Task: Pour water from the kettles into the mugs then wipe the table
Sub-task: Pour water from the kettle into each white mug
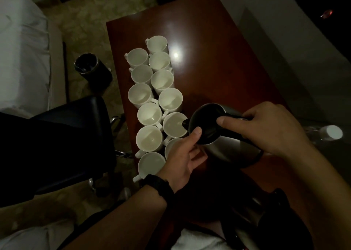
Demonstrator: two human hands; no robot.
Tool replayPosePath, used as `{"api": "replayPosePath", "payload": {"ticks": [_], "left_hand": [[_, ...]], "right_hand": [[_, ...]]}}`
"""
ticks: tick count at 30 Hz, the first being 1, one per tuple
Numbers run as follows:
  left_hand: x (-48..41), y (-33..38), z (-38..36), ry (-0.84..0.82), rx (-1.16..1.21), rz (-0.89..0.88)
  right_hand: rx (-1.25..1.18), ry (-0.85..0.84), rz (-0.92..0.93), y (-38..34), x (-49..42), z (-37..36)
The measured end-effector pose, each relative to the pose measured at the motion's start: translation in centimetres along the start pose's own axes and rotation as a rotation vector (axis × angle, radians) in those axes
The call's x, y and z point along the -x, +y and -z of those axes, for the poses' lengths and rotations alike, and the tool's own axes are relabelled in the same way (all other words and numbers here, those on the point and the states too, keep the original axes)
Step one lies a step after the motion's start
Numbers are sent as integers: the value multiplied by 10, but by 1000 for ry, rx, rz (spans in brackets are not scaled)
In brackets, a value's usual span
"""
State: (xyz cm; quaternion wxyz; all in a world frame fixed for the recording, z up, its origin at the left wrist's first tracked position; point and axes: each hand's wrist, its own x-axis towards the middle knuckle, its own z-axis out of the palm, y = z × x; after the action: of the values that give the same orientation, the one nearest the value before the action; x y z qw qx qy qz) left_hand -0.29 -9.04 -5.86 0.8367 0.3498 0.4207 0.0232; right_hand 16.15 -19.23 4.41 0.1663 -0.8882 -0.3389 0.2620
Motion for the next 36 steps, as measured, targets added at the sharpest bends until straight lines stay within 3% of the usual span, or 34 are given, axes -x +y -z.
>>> {"api": "replayPosePath", "payload": {"ticks": [36], "left_hand": [[6,-5,1,15,-32,-10]], "right_hand": [[-13,-35,-5,2,3,-4]]}}
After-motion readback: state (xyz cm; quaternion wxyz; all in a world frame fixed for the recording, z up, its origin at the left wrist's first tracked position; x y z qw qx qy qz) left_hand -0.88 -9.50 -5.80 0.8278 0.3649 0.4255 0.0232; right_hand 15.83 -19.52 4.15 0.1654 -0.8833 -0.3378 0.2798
